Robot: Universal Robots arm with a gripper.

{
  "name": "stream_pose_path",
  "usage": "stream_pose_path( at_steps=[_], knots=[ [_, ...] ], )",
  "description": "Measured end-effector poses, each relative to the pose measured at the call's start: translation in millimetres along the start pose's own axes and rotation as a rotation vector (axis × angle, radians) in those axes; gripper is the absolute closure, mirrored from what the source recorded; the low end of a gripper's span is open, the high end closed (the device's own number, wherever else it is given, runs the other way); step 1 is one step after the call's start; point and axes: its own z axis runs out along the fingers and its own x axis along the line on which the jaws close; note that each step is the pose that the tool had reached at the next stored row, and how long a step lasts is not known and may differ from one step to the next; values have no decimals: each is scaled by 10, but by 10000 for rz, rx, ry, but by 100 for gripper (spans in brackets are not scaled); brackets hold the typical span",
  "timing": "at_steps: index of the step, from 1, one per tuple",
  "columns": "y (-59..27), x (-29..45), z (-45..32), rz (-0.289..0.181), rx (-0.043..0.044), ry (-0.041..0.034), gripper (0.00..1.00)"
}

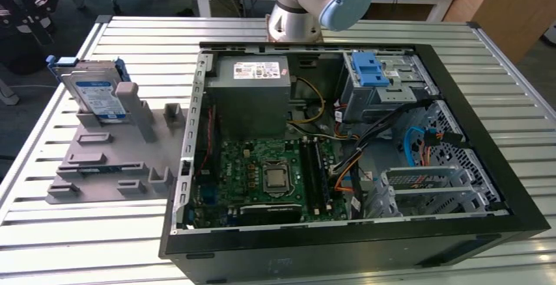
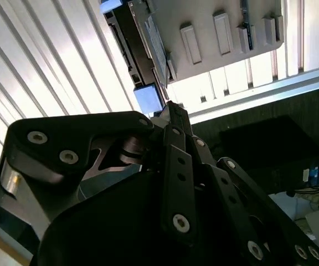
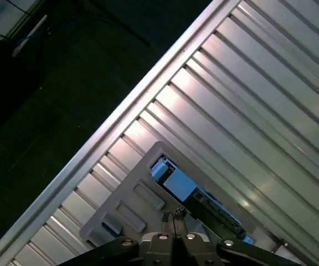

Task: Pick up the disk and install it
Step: 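Pick up the disk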

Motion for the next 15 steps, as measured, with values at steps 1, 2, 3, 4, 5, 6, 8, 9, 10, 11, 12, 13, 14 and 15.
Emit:
stream_pose_path(
  at_steps=[1, 2, 3, 4, 5, 6, 8, 9, 10, 11, 12, 13, 14, 15],
  knots=[
    [0, 0, 0, -86, 0, 4, 89],
    [0, 0, 0, -173, 0, 8, 89],
    [0, 0, 0, -258, 0, 11, 89],
    [0, 0, 0, -345, -1, 15, 89],
    [0, 0, 0, -433, -1, 19, 89],
    [0, 0, 0, -531, -1, 23, 89],
    [0, 0, 1, -708, -1, 30, 89],
    [0, 0, 1, -789, -1, 34, 89],
    [0, 0, 1, -863, 0, 37, 89],
    [0, 0, 1, -934, 0, 40, 89],
    [0, 0, 1, -1005, 0, 42, 89],
    [0, 0, 1, -1080, 1, 44, 89],
    [0, 0, 1, -1168, 2, 48, 89],
    [0, 0, 1, -1251, 3, 50, 89]
  ],
)
